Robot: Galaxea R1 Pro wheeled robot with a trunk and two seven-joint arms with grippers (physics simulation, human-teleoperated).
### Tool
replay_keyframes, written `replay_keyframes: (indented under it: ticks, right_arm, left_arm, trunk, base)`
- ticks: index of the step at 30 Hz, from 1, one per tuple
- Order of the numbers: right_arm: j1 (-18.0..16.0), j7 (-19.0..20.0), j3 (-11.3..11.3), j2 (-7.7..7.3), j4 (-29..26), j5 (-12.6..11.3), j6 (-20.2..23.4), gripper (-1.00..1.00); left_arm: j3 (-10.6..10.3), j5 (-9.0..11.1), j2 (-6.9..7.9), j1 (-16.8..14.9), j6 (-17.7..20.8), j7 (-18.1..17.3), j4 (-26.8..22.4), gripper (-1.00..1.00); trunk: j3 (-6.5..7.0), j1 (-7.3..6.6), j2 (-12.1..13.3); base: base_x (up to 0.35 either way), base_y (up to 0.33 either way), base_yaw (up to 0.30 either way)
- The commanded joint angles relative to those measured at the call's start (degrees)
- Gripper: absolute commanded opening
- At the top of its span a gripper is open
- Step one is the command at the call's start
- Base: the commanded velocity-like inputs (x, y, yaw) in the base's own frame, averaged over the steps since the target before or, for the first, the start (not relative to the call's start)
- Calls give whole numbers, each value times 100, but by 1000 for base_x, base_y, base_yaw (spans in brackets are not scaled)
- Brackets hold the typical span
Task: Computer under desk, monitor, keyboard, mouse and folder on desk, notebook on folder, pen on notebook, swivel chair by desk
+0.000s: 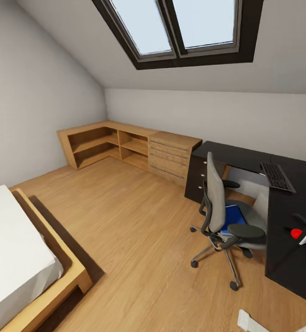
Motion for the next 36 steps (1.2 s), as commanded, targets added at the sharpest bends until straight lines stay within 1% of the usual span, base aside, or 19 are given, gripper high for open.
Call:
replay_keyframes:
  ticks: [1,5,12,19,23,28,31,36]
  right_arm:
    - [-4,-3,-9,3,6,34,-16,100]
    - [-4,-3,-7,0,5,36,-16,100]
    - [-4,-3,-9,-9,5,34,-16,100]
    - [-4,-3,-9,-10,5,34,-16,100]
    - [-4,-3,-9,-10,6,34,-13,100]
    - [-4,-3,-15,-15,5,35,-14,100]
    - [-4,-3,-21,-23,-2,34,-10,100]
    - [-4,-3,-26,-27,-2,34,-10,100]
  left_arm:
    - [-25,67,-17,4,-9,33,-16,100]
    - [-17,70,-26,4,-9,40,-19,100]
    - [-13,69,-56,4,-9,43,-20,100]
    - [-19,56,-87,4,-9,35,-15,100]
    - [-21,54,-99,4,-9,12,-16,100]
    - [-22,64,-198,4,-2,16,-183,100]
    - [-23,69,-235,4,0,46,-235,100]
    - [-22,76,-241,4,36,84,-246,100]
  trunk:
    - [-5,0,-3]
    - [-5,0,-3]
    - [-5,0,-3]
    - [-5,0,-3]
    - [-5,0,-3]
    - [-5,0,-3]
    - [-59,66,-124]
    - [-148,176,-324]
  base:
    - [0,2,-271]
    - [0,64,-271]
    - [2,276,-272]
    - [180,244,-286]
    - [118,111,-298]
    - [14,13,-300]
    - [2,2,-300]
    - [1,0,-300]
